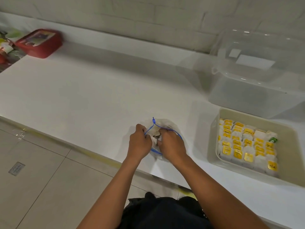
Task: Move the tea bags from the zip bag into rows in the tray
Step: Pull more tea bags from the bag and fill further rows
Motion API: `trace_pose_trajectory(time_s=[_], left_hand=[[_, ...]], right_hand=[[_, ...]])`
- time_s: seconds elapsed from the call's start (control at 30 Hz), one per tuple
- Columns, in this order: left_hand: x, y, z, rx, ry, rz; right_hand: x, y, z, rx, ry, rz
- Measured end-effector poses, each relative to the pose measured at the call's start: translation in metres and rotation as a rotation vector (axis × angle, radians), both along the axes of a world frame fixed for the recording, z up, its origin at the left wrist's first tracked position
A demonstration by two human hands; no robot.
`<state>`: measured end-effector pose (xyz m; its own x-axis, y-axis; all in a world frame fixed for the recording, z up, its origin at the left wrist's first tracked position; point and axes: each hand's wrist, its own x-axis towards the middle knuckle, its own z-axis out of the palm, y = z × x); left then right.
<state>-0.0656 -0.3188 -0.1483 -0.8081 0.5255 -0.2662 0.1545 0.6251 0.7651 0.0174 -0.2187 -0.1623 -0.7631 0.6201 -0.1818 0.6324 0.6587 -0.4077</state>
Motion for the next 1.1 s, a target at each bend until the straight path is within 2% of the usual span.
trace_pose_trajectory(time_s=[0.07, 0.2, 0.37, 0.5, 0.63, 0.73, 0.83, 0.9, 1.0, 1.1], left_hand=[[0.0, -0.001, -0.001, 0.015, -0.006, 0.001], [0.001, -0.002, 0.002, 0.044, -0.063, 0.021], [-0.003, -0.005, 0.007, 0.062, -0.103, 0.019], [-0.004, -0.011, 0.018, 0.189, -0.144, 0.116], [0.007, -0.018, 0.033, 0.313, 0.102, 0.139], [0.017, -0.02, 0.045, 0.391, 0.222, 0.111], [0.025, -0.018, 0.055, 0.518, -0.003, 0.127], [0.029, -0.017, 0.058, 0.495, -0.177, 0.091], [0.03, -0.015, 0.058, 0.399, -0.44, 0.008], [0.029, -0.014, 0.06, 0.434, -0.673, -0.028]], right_hand=[[0.001, 0.001, 0.0, -0.04, 0.015, -0.026], [0.004, 0.004, 0.002, 0.02, 0.035, 0.044], [0.014, 0.002, 0.025, -0.052, 0.183, 0.18], [0.028, -0.001, 0.043, -0.419, 0.421, -0.062], [0.034, 0.002, 0.057, -0.799, 0.637, -0.364], [0.038, 0.003, 0.064, -1.118, 0.774, -0.456], [0.04, 0.002, 0.067, -1.434, 0.895, -0.518], [0.041, 0.0, 0.067, -1.542, 0.952, -0.537], [0.041, -0.004, 0.07, -1.574, 0.946, -0.507], [0.041, -0.006, 0.071, -1.486, 0.897, -0.5]])
